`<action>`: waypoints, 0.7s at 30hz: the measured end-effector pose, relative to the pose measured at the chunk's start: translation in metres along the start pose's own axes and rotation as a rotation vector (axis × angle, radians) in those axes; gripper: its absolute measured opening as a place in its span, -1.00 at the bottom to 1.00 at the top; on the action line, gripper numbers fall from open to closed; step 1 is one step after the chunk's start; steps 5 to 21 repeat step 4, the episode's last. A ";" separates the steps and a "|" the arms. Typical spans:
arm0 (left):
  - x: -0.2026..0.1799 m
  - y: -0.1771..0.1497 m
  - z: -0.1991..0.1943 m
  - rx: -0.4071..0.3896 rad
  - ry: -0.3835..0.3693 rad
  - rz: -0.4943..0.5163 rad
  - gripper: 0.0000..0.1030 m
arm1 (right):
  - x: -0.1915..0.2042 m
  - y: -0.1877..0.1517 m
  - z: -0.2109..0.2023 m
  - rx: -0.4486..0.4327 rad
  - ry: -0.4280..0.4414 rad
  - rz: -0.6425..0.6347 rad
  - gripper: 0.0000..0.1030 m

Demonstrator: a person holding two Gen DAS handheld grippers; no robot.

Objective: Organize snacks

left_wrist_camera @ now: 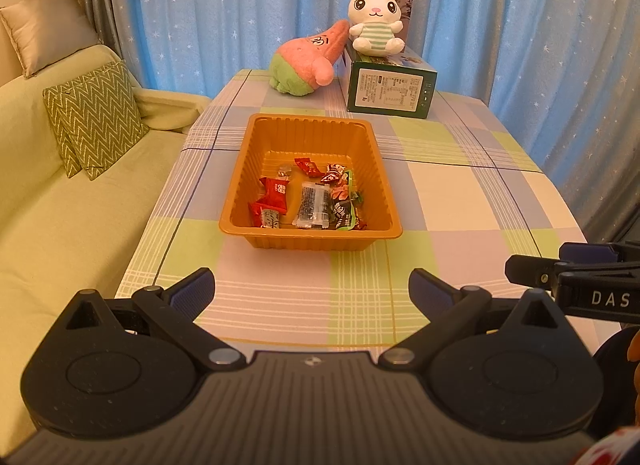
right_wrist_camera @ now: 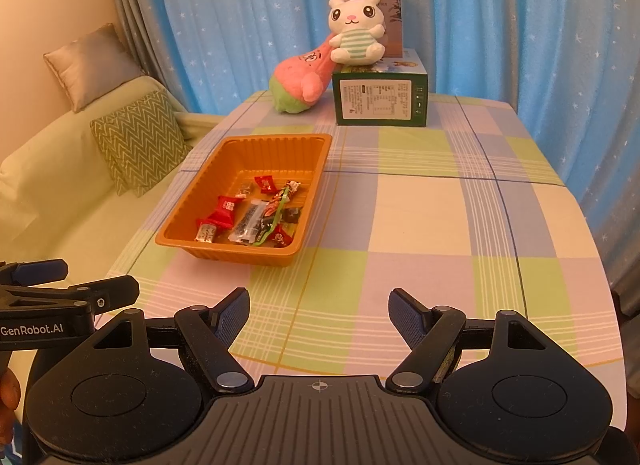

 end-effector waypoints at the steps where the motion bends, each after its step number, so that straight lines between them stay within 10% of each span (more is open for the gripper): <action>1: 0.000 -0.001 0.000 -0.006 -0.004 -0.002 0.99 | 0.000 0.000 0.000 0.000 0.000 -0.001 0.48; 21: 0.001 -0.002 -0.002 -0.021 -0.011 -0.013 0.99 | 0.000 0.000 0.000 0.000 0.000 -0.001 0.48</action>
Point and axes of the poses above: each gripper's, at about its wrist camera, not at the fingertips, and z roughly the way its jaws point, x to its left, y to its top, the point moved 4 cm from there along z, roughly the way its jaws point, and after that the axes turned 3 degrees about z, right-handed, at the moved point
